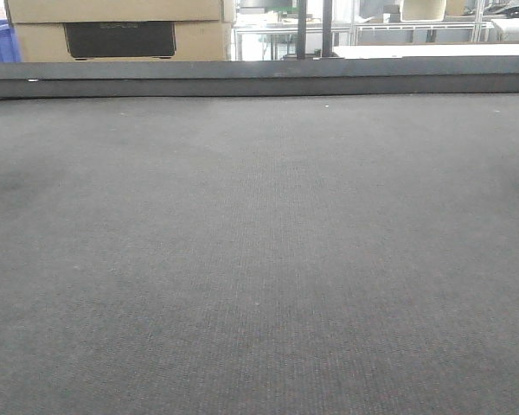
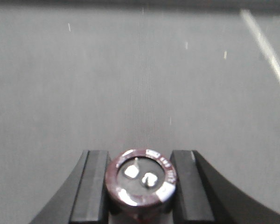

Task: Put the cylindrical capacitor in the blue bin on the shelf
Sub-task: 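Lift both held cylinders off the table with both grippers, then drive the base past the red table to the shelf of blue bins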

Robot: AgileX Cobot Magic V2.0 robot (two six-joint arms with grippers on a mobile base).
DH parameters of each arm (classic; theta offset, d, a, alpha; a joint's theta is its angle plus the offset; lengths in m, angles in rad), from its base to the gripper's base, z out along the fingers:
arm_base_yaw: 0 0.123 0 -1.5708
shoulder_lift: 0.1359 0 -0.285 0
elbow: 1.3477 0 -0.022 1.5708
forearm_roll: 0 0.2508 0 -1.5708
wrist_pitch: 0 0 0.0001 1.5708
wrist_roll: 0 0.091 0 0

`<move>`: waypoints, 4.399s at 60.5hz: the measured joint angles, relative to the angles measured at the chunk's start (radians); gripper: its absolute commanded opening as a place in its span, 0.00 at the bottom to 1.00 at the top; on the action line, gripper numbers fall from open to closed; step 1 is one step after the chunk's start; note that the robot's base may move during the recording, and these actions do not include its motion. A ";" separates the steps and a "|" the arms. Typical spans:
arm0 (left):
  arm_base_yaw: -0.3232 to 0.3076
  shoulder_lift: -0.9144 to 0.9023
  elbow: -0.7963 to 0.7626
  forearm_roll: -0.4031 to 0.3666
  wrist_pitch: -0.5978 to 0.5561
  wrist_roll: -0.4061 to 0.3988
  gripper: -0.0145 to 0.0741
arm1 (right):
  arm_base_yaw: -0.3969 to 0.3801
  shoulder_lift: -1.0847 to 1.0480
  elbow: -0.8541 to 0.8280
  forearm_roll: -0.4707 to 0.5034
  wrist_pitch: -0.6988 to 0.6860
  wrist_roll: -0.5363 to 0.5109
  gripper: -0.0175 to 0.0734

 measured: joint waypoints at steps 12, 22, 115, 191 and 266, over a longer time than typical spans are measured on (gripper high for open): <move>-0.022 -0.117 -0.025 -0.009 0.137 0.000 0.04 | 0.017 -0.048 0.002 0.000 0.097 -0.007 0.08; -0.022 -0.211 -0.026 -0.009 0.226 0.000 0.04 | 0.073 -0.159 0.002 0.000 0.127 -0.007 0.08; -0.022 -0.393 -0.026 -0.009 0.385 0.000 0.04 | 0.151 -0.618 0.002 -0.045 0.190 -0.019 0.08; -0.022 -0.393 -0.026 -0.010 0.386 0.000 0.04 | 0.151 -0.618 0.002 -0.045 0.190 -0.021 0.08; -0.022 -0.393 -0.026 -0.010 0.386 0.000 0.04 | 0.151 -0.618 0.002 -0.045 0.190 -0.021 0.08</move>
